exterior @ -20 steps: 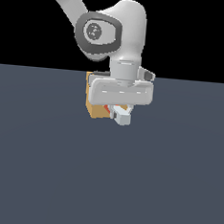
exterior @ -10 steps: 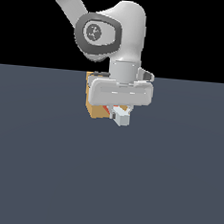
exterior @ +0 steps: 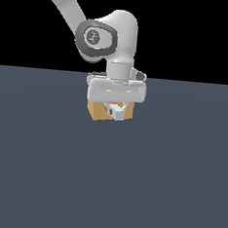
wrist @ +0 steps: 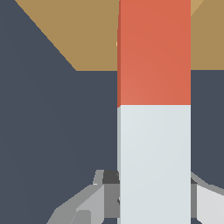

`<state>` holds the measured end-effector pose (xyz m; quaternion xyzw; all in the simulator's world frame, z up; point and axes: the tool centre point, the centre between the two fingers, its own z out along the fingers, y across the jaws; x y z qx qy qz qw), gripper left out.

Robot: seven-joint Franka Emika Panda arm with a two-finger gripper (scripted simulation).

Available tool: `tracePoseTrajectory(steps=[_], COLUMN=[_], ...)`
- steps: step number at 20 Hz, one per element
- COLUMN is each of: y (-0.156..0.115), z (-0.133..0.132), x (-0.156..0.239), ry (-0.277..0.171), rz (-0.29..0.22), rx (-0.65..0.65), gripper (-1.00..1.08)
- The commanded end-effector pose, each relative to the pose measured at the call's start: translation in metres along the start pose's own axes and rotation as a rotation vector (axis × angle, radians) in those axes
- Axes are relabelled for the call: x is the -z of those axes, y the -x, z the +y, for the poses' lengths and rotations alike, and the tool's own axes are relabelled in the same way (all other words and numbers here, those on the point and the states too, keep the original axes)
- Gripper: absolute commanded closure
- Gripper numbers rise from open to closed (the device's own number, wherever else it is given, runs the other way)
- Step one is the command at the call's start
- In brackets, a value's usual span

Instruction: Insert the peg into the horizontal hole in a box.

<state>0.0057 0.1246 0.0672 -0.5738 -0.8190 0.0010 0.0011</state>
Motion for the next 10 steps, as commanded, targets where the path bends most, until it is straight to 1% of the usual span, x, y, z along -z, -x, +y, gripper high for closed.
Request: tracePoseTrajectory(steps=[1, 5, 10], y=[-0.02, -0.04, -0.047], z=[0.001, 0.001, 0.003], x=[0.002, 0.002, 0.002], ry=[0.003, 0.004, 0.004], rz=[0.0, 0.0, 0.0], rx=[0.001, 0.0, 0.0], gripper=[1.08, 1.08, 1.08])
